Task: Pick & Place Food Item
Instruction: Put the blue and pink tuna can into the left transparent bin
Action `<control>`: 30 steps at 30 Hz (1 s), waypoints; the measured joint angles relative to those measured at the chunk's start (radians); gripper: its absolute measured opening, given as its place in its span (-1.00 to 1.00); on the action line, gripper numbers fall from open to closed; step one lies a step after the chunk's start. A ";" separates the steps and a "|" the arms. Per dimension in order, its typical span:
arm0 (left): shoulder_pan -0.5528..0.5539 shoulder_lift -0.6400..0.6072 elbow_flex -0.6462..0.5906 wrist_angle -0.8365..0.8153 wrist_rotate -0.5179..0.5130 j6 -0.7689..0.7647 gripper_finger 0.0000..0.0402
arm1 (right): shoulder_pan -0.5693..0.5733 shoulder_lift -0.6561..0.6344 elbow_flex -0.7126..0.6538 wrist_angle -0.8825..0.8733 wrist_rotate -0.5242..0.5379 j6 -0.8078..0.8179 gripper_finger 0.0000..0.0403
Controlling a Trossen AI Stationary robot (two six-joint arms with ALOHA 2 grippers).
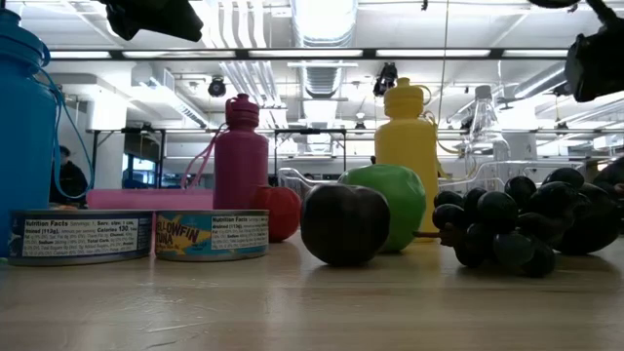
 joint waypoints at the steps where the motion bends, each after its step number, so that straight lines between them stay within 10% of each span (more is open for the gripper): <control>1: 0.000 0.000 0.000 0.000 0.000 0.000 -0.39 | 0.000 0.000 -0.005 0.001 -0.001 0.002 0.11; 30: 0.000 0.000 0.000 0.001 -0.001 -0.008 -0.39 | -0.023 0.000 -0.078 0.005 0.025 0.011 0.11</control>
